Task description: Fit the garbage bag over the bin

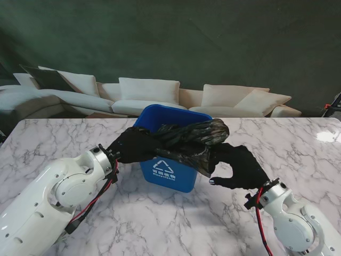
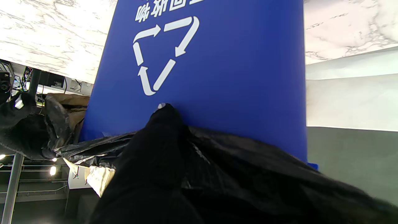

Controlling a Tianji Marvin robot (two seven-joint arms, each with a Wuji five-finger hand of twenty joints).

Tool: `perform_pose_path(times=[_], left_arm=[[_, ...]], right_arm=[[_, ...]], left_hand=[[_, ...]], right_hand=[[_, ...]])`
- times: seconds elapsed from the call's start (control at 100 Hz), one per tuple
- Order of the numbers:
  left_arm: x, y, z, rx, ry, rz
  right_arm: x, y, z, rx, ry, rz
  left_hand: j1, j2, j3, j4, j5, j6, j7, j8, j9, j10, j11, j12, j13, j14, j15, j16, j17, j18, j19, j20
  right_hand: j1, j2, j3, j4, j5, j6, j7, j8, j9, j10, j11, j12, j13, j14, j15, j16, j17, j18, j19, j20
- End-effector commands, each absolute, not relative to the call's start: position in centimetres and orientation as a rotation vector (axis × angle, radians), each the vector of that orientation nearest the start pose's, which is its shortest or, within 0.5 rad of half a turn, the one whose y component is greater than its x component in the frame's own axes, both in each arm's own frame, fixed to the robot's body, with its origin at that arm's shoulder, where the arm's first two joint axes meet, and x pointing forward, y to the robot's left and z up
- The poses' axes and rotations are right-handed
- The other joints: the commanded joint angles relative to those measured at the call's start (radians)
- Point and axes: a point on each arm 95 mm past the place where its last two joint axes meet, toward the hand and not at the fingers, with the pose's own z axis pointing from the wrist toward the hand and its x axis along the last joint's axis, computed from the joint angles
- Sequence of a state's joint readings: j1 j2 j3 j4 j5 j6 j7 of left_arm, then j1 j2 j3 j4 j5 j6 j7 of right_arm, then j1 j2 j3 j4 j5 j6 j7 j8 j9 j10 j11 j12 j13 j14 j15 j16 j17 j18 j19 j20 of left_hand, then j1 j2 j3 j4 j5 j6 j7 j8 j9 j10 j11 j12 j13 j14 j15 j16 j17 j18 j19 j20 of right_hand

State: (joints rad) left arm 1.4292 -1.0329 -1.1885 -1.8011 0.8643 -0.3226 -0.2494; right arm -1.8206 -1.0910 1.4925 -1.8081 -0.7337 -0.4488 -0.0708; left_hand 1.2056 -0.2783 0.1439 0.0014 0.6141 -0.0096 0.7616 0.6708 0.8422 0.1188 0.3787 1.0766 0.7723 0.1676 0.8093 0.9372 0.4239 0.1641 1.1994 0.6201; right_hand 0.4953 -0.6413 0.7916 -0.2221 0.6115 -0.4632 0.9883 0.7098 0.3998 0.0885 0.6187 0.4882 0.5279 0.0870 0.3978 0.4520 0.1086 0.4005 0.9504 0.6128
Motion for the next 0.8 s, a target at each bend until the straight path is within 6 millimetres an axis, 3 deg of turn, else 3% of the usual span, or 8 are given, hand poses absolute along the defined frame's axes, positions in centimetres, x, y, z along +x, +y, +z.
perform_pose_path(times=[0.0, 0.18, 0.3, 0.43, 0.48, 0.61, 0.67, 0.79], left_arm=[[40.4, -5.3, -22.8, -0.862, 1.855, -1.752], [40.4, -5.4, -22.7, -0.864, 1.861, -1.747], [40.5, -5.4, -22.7, -0.865, 1.861, -1.744], [40.5, -5.4, -22.6, -0.866, 1.856, -1.745], [40.5, -5.4, -22.6, -0.866, 1.855, -1.745], [40.6, -5.4, -22.6, -0.866, 1.855, -1.745], [40.6, -5.4, -22.6, -0.866, 1.855, -1.744], [40.6, -5.4, -22.5, -0.865, 1.856, -1.742]], right_arm=[[33.5, -3.4, -27.5, 1.191, 1.337, 2.018], [32.6, -4.2, -27.2, 1.316, 1.252, 2.077], [32.5, -4.7, -27.2, 1.341, 1.217, 2.089], [32.6, -5.3, -27.3, 1.325, 1.212, 2.058], [32.7, -5.5, -27.4, 1.335, 1.195, 2.051], [32.9, -5.9, -27.5, 1.369, 1.136, 2.049], [33.0, -6.0, -27.6, 1.39, 1.083, 2.059], [33.0, -6.3, -27.6, 1.407, 1.018, 2.067]], left_hand=[[0.041, 0.005, 0.059, 0.02, 0.06, -0.016, 0.041, 0.005, 0.022, 0.017, 0.022, 0.008, 0.031, 0.0, 0.036, 0.016, 0.011, 0.027, 0.045, 0.015], [0.04, 0.005, 0.059, 0.02, 0.061, -0.017, 0.042, 0.006, 0.023, 0.017, 0.022, 0.008, 0.032, 0.0, 0.037, 0.016, 0.012, 0.026, 0.046, 0.015], [0.04, 0.004, 0.059, 0.02, 0.061, -0.018, 0.041, 0.006, 0.024, 0.019, 0.022, 0.007, 0.032, 0.0, 0.037, 0.016, 0.012, 0.026, 0.046, 0.015], [0.04, 0.004, 0.059, 0.02, 0.062, -0.018, 0.042, 0.006, 0.024, 0.018, 0.022, 0.008, 0.032, 0.001, 0.038, 0.017, 0.012, 0.027, 0.046, 0.015], [0.041, 0.004, 0.06, 0.02, 0.061, -0.017, 0.042, 0.006, 0.023, 0.017, 0.022, 0.007, 0.031, 0.001, 0.037, 0.016, 0.012, 0.027, 0.046, 0.014], [0.041, 0.004, 0.06, 0.02, 0.061, -0.017, 0.041, 0.005, 0.024, 0.017, 0.022, 0.007, 0.032, 0.001, 0.037, 0.016, 0.012, 0.027, 0.046, 0.014], [0.04, 0.004, 0.059, 0.019, 0.062, -0.018, 0.041, 0.005, 0.023, 0.018, 0.022, 0.007, 0.032, 0.001, 0.037, 0.016, 0.012, 0.027, 0.046, 0.014], [0.04, 0.005, 0.059, 0.019, 0.062, -0.017, 0.042, 0.006, 0.024, 0.017, 0.022, 0.008, 0.032, 0.001, 0.037, 0.016, 0.012, 0.028, 0.047, 0.014]], right_hand=[[-0.04, -0.011, -0.042, 0.01, 0.005, -0.028, 0.009, 0.028, -0.032, -0.002, 0.022, 0.001, -0.042, 0.009, -0.04, -0.021, -0.025, 0.001, -0.027, -0.011], [-0.034, -0.003, -0.065, 0.016, -0.001, -0.031, -0.023, 0.022, -0.058, 0.008, -0.009, -0.013, -0.073, 0.042, -0.132, -0.071, -0.042, 0.022, -0.082, -0.04], [-0.045, 0.008, -0.033, 0.027, -0.021, -0.008, -0.139, -0.133, -0.062, 0.004, -0.046, -0.048, -0.079, 0.039, -0.168, -0.083, -0.054, 0.022, -0.107, -0.053], [-0.03, 0.022, 0.028, 0.006, -0.01, -0.015, -0.129, -0.268, -0.061, 0.006, -0.092, -0.109, -0.077, 0.034, -0.186, -0.091, -0.05, 0.013, -0.123, -0.061], [-0.024, 0.021, 0.025, 0.0, -0.017, -0.018, -0.087, -0.25, -0.062, 0.01, -0.089, -0.113, -0.073, 0.034, -0.186, -0.092, -0.049, 0.01, -0.124, -0.063], [-0.053, 0.017, 0.009, 0.003, -0.022, 0.019, -0.021, -0.123, -0.065, 0.014, -0.076, -0.112, -0.066, 0.034, -0.186, -0.093, -0.046, 0.007, -0.126, -0.067], [-0.054, 0.021, -0.004, 0.02, -0.025, 0.094, 0.0, -0.048, -0.042, 0.014, -0.031, -0.089, -0.044, 0.033, -0.174, -0.091, -0.037, 0.005, -0.117, -0.067], [-0.047, 0.018, -0.003, 0.022, -0.036, 0.095, 0.022, -0.016, -0.043, 0.01, -0.003, -0.069, -0.038, 0.027, -0.164, -0.087, -0.035, 0.001, -0.109, -0.068]])
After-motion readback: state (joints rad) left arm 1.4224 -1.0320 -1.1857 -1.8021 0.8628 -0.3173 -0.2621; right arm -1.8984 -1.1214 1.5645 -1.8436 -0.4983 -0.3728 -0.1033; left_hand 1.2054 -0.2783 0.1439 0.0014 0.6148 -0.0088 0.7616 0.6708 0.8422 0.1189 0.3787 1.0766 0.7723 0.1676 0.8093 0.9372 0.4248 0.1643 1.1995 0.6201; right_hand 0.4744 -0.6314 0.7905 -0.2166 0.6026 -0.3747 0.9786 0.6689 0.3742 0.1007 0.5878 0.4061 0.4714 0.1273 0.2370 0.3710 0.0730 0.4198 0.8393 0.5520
